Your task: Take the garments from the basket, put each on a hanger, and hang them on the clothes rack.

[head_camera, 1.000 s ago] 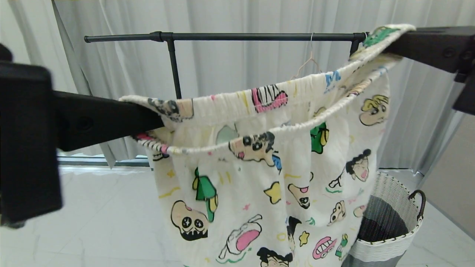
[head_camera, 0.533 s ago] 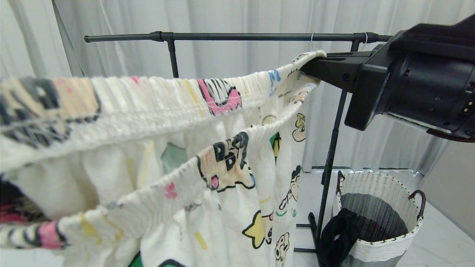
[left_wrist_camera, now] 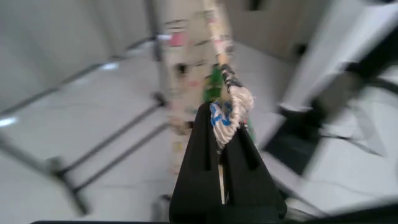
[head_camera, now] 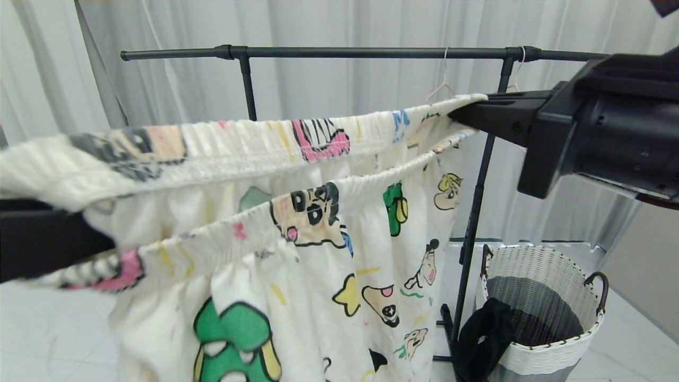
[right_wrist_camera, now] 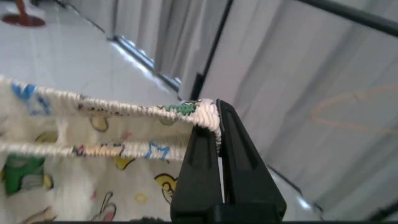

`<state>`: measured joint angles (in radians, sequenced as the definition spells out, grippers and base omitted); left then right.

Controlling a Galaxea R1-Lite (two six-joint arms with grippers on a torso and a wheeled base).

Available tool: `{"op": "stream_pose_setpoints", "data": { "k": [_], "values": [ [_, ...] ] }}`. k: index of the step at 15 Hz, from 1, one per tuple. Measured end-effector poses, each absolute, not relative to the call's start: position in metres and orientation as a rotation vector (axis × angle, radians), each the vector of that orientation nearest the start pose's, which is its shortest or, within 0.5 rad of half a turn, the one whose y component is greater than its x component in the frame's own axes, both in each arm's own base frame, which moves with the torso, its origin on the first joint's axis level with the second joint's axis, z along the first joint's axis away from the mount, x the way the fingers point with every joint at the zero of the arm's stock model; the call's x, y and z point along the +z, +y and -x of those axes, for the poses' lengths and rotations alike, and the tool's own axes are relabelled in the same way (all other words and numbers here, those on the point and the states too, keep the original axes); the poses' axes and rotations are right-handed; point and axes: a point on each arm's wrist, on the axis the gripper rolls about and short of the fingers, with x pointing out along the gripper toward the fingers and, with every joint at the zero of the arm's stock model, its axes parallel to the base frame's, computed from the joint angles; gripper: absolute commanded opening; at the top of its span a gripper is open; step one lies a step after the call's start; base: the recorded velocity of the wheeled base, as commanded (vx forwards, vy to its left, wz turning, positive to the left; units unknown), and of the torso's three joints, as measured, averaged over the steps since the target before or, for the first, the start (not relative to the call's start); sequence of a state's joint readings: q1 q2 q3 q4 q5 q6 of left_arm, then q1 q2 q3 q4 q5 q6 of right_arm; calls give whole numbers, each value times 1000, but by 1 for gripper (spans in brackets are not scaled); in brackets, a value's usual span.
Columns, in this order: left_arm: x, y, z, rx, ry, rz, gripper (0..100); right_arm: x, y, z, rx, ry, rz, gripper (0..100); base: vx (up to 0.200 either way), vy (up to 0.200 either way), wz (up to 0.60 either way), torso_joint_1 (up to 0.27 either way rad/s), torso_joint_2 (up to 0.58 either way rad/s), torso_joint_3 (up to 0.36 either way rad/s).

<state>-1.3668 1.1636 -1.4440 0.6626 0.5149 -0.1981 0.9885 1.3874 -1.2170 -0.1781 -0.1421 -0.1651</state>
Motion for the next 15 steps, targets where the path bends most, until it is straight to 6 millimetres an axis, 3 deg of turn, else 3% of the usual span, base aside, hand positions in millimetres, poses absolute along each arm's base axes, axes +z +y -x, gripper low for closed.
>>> {"op": "stream_pose_setpoints", "data": {
  "k": [2,6,10,15],
  "values": [
    [344,-120,-51,-575,293,-265,0,340,168,-122,820,-1,196,0,0,0,0,0,0,0],
    [347,-143,-74,-462,268,-227,0,337,125,-85,920,113,264,0,0,0,0,0,0,0],
    [353,-171,-90,-390,216,-170,0,341,125,-74,966,65,261,0,0,0,0,0,0,0],
    [353,-169,-93,-369,214,-169,0,336,131,-79,880,75,288,0,0,0,0,0,0,0]
  ]
}}
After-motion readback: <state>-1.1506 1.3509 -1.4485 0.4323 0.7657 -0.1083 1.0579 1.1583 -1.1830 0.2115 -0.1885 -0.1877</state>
